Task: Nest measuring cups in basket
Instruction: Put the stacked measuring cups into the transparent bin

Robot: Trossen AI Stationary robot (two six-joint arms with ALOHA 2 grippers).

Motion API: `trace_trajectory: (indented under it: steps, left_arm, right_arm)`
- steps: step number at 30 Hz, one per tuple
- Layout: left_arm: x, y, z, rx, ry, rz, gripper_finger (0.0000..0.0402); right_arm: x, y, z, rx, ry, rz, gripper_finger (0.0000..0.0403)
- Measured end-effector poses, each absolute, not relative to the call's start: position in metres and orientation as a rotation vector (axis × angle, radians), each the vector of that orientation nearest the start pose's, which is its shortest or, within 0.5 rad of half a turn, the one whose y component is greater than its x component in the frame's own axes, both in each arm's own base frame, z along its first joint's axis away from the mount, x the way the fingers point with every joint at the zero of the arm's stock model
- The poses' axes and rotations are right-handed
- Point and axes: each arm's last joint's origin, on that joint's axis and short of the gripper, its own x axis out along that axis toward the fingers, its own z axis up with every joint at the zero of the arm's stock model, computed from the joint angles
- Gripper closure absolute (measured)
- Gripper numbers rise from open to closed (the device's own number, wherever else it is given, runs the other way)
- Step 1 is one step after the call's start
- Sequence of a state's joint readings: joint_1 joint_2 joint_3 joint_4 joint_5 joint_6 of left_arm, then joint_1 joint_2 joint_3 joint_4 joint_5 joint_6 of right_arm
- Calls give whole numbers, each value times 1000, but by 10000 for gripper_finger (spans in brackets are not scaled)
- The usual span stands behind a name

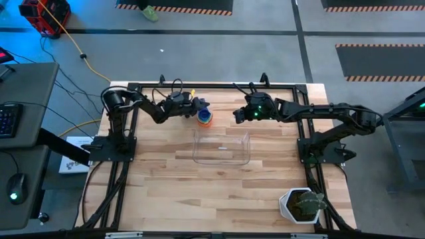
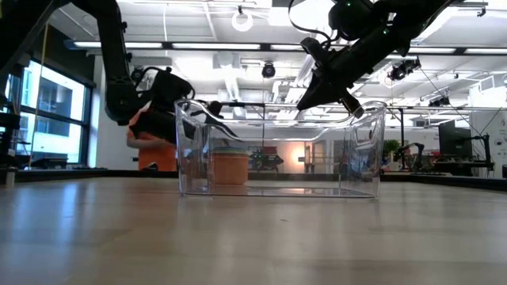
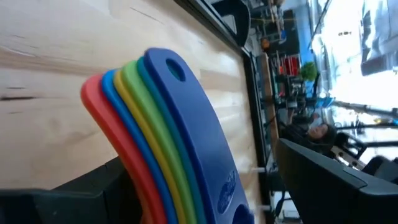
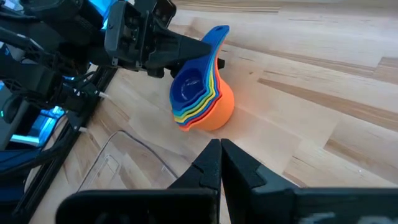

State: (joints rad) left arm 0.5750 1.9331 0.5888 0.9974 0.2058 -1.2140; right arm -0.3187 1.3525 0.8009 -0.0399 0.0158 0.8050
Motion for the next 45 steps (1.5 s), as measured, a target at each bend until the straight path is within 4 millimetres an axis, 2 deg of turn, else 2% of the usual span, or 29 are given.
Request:
trace_trajectory:
  steps: [4,9,15,22,27,31,34,38,42,45]
  left_arm:
    - [269,167,92,-1318,71,516,91]
    - [270,166,92,-1288,105,474,128]
    - [269,166,91,-1295,106,472,201]
    - [269,167,93,-1324,98,454,317]
    - [266,169,93,-1347,72,457,318]
    - [255,168,95,-1340,-3,415,319]
    - [243,169,110,-1340,-105,359,331]
    - [234,165,146,-1289,-203,281,331]
    - [241,147,186,-1230,-246,180,331]
    - [255,128,213,-1173,-217,150,331]
  right_arm:
    - [269,-89,230,866,426,-547,402]
    - [269,-89,230,870,426,-547,402]
    - [269,-89,230,870,426,-547,402]
    - [270,-86,230,866,430,-539,402]
    - [272,-80,230,860,439,-518,402]
    - [271,-77,232,847,445,-491,402]
    - [267,-77,241,844,408,-481,402]
    - [258,-80,254,830,353,-483,402]
    - [251,-82,264,824,312,-493,402]
    - [246,-82,270,821,280,-503,402]
